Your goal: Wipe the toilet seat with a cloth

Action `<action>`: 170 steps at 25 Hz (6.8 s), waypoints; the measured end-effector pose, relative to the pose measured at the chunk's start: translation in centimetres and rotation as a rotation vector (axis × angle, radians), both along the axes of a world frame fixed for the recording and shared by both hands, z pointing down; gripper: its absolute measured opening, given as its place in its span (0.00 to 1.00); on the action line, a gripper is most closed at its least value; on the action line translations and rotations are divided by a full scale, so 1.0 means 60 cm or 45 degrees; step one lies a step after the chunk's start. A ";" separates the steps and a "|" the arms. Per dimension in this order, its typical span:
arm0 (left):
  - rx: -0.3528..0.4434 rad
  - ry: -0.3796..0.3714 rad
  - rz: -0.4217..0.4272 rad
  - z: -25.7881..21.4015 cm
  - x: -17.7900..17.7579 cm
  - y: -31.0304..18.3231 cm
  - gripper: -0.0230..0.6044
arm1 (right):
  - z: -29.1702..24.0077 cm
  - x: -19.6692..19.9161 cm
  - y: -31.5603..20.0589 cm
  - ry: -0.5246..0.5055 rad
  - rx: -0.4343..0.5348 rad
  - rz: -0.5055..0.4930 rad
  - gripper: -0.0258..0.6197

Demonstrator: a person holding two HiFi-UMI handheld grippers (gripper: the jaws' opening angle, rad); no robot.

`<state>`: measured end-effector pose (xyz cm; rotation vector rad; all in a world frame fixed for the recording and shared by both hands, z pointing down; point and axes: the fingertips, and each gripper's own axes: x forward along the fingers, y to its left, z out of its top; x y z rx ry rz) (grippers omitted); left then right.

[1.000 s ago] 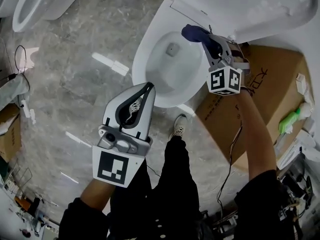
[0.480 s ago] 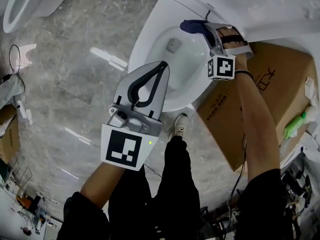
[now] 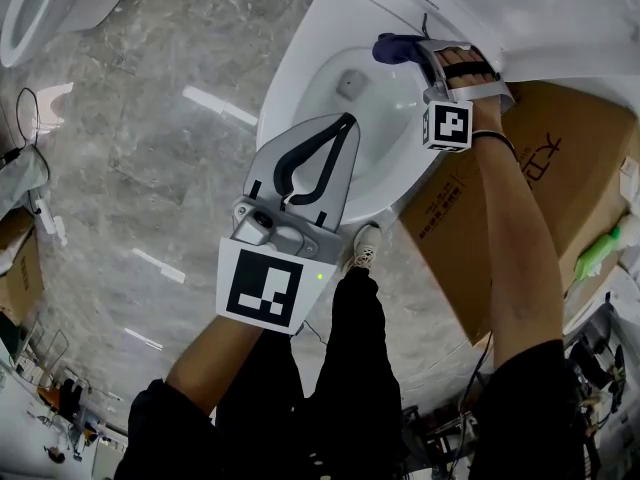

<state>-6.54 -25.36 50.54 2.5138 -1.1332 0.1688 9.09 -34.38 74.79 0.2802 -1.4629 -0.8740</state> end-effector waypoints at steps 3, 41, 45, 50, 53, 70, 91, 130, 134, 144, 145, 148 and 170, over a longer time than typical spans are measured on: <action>0.001 -0.010 0.009 0.007 0.004 -0.003 0.05 | 0.005 0.002 0.001 -0.019 -0.031 0.021 0.13; 0.048 0.000 0.014 -0.010 0.031 0.028 0.05 | 0.013 0.124 0.174 -0.129 -0.319 0.321 0.13; 0.039 0.000 0.011 -0.009 0.031 0.032 0.05 | 0.011 0.128 0.195 -0.191 -0.361 0.401 0.13; 0.047 -0.009 0.001 -0.008 0.027 0.033 0.05 | 0.013 0.122 0.225 -0.229 -0.355 0.478 0.13; 0.051 -0.017 0.000 -0.007 0.025 0.037 0.05 | 0.014 0.120 0.239 -0.233 -0.353 0.518 0.12; 0.055 -0.056 0.029 -0.014 0.010 0.047 0.05 | 0.014 0.078 0.333 -0.468 -0.451 0.921 0.12; 0.067 -0.094 0.034 -0.022 -0.009 0.062 0.05 | 0.015 -0.008 0.456 -0.676 -0.617 1.261 0.14; 0.026 -0.138 -0.144 -0.005 -0.130 0.065 0.05 | 0.017 -0.252 0.534 -0.907 -0.753 1.324 0.14; 0.022 -0.133 -0.161 -0.005 -0.133 0.062 0.05 | 0.016 -0.281 0.534 -0.910 -0.771 1.282 0.14; 0.012 -0.151 -0.193 -0.002 -0.161 0.055 0.05 | 0.016 -0.331 0.524 -0.763 -0.796 0.929 0.14; 0.009 -0.160 -0.194 0.001 -0.165 0.056 0.05 | 0.016 -0.335 0.523 -0.737 -0.793 0.868 0.14; 0.005 -0.168 -0.201 0.004 -0.174 0.054 0.05 | 0.015 -0.350 0.517 -0.678 -0.803 0.722 0.14; -0.020 -0.185 -0.268 0.013 -0.217 0.027 0.05 | 0.016 -0.415 0.424 -0.708 -0.968 0.525 0.16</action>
